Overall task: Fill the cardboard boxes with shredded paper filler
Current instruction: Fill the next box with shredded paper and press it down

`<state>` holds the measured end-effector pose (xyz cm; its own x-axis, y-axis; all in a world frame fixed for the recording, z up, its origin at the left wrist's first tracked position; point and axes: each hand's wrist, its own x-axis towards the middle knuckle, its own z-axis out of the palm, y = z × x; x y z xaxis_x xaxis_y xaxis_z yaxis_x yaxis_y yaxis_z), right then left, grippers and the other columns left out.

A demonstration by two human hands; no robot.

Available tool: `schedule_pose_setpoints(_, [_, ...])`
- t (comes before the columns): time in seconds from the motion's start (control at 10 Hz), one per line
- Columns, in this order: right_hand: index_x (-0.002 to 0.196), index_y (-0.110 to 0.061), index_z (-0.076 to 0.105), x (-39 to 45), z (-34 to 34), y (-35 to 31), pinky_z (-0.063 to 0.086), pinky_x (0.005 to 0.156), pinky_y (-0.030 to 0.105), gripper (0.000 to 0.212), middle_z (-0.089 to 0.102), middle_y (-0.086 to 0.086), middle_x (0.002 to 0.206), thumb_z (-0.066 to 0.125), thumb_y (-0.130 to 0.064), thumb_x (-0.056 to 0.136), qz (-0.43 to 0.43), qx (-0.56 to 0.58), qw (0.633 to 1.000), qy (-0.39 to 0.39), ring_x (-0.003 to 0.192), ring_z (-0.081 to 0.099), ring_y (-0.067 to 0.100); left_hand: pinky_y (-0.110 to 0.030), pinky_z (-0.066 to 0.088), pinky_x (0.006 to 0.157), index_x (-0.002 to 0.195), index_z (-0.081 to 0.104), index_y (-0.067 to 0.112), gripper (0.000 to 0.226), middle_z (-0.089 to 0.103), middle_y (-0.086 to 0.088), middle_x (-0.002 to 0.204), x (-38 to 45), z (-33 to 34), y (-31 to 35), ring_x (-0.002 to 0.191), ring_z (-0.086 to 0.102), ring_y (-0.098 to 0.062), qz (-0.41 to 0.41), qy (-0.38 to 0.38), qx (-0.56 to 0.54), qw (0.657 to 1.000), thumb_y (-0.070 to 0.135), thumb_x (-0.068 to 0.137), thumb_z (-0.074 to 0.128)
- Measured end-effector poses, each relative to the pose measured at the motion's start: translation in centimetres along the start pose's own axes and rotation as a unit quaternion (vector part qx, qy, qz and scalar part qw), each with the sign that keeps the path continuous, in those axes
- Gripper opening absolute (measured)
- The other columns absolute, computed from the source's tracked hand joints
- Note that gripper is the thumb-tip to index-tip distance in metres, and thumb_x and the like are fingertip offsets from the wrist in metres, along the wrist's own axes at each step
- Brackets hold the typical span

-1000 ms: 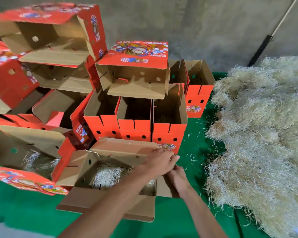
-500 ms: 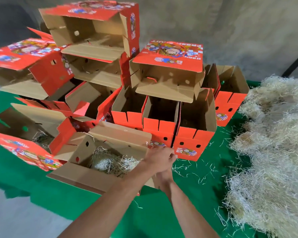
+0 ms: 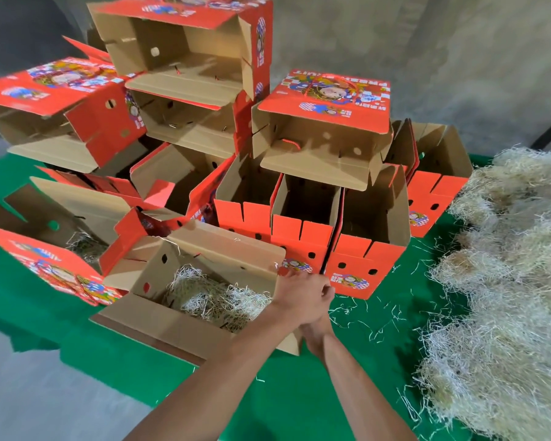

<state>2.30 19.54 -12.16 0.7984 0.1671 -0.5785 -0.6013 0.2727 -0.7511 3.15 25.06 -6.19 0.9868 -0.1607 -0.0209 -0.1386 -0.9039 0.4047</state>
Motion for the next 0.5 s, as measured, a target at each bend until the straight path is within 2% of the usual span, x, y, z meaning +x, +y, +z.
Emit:
schedule_pose_setpoints(0.1, [0.089,0.002,0.069,-2.1,0.2,-2.9,0.049,0.08,0.018,0.014,0.064,0.026,0.091,0.059,-0.002,0.097,-0.217,0.005,0.976,0.03,0.081,0.069,0.005,-0.036,0.052,0.092,0.096,0.069,0.026,0.025,0.07,0.009,0.078,0.1,0.0,0.2,0.071,0.065,-0.01,-0.007,0.014,-0.013,1.0,0.042,0.099,0.049])
schedule_pose_setpoints(0.2, [0.113,0.014,0.06,-2.1,0.7,-2.7,0.038,0.1,0.032,0.026,0.069,0.026,0.108,0.038,0.007,0.103,-0.237,0.165,0.946,-0.144,0.101,0.069,0.021,-0.035,0.049,0.097,0.096,0.07,0.027,0.02,0.072,0.011,0.082,0.1,-0.4,0.1,0.074,0.065,-0.009,-0.004,0.003,-0.038,0.999,0.039,0.097,0.055])
schedule_pose_setpoints(0.3, [0.088,-0.012,0.061,-1.6,-0.3,1.2,0.055,0.062,0.026,0.026,0.063,0.001,0.078,0.054,0.012,0.093,-0.061,-0.236,0.97,0.029,0.059,0.064,0.0,-0.037,0.053,0.095,0.102,0.071,0.027,0.019,0.074,0.01,0.094,0.0,-0.9,-0.3,0.085,0.068,-0.01,-0.002,-0.029,-0.063,0.998,0.039,0.097,0.056])
schedule_pose_setpoints(0.4, [0.105,-0.006,0.052,-2.8,0.3,1.4,0.047,0.065,0.026,0.017,0.049,0.005,0.083,0.039,0.006,0.104,-0.079,-0.062,0.995,0.003,0.076,0.052,0.013,-0.036,0.057,0.089,0.104,0.071,0.026,0.02,0.075,0.01,0.099,-0.3,-1.2,-0.3,0.085,0.069,-0.01,0.001,-0.046,-0.083,0.996,0.038,0.097,0.057])
schedule_pose_setpoints(0.5, [0.116,-0.006,0.043,-3.0,1.1,1.5,0.041,0.068,0.019,0.022,0.042,0.006,0.087,0.025,0.001,0.107,-0.132,0.015,0.991,0.019,0.082,0.043,0.01,-0.035,0.058,0.086,0.104,0.071,0.025,0.02,0.075,0.009,0.099,-0.5,-1.0,0.0,0.084,0.07,-0.01,0.011,-0.051,-0.087,0.995,0.037,0.097,0.057])
